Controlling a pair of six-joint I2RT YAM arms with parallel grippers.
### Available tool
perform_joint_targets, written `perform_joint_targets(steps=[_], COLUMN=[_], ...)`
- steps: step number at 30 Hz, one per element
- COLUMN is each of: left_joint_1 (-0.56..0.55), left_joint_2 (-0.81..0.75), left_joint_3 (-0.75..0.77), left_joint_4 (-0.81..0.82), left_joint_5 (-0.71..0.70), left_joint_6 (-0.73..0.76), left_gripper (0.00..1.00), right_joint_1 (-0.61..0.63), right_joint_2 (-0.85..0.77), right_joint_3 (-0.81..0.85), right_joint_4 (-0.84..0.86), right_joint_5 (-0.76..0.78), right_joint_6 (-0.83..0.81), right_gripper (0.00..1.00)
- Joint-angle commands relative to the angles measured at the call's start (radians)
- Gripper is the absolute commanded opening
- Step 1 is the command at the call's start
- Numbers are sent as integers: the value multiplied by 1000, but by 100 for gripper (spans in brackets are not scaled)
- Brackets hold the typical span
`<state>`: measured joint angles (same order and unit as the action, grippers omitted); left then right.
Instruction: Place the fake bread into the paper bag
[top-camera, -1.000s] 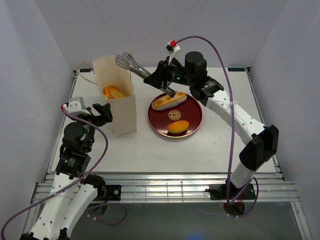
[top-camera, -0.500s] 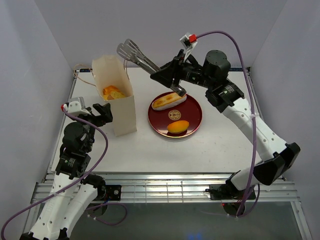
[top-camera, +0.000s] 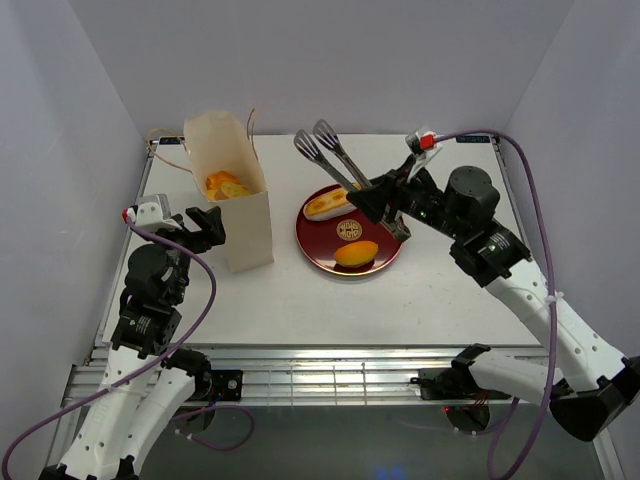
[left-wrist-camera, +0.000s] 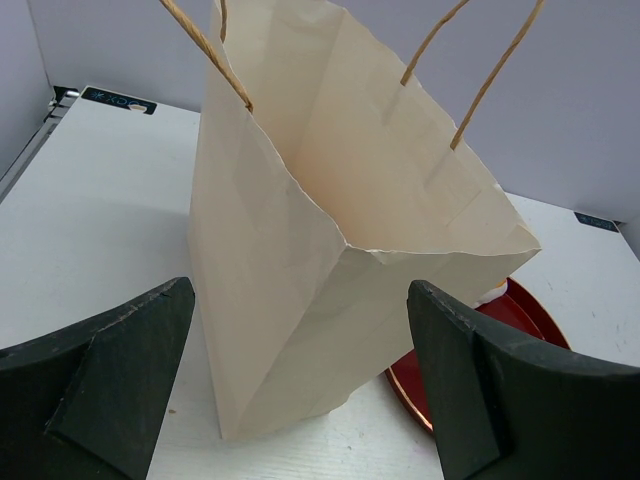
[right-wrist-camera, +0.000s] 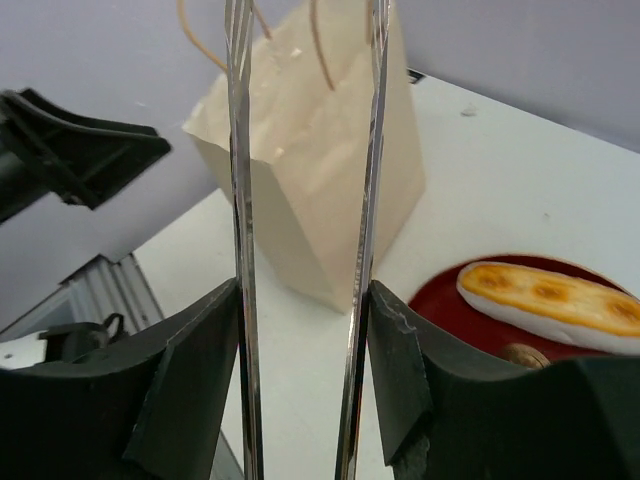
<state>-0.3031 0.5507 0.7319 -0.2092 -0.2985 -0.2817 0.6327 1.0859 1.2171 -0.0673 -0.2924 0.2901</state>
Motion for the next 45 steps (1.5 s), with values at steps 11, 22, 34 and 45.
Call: perform_joint_targets(steps=[11, 22, 34, 45], left_joint_1=[-4, -5, -7, -7], left_joint_2=[0, -3, -3, -8], left_joint_3=[3, 1, 3, 4], left_joint_4=[7, 7, 5, 5], left_joint_5=[-1, 4, 10, 18], left_joint_6=[-1, -1, -2, -2], left_gripper=[98, 98, 98, 98], right_joint_1=[-76, -281, -380, -406], right_joint_2=[-268, -268, -115, 6], right_joint_3=[-428, -668, -757, -760], right_joint_4=[-8, 106, 227, 276], right_joint_5=[623, 601, 519, 503], right_joint_6=[-3, 49, 63, 53], right_gripper=[56, 58, 61, 63])
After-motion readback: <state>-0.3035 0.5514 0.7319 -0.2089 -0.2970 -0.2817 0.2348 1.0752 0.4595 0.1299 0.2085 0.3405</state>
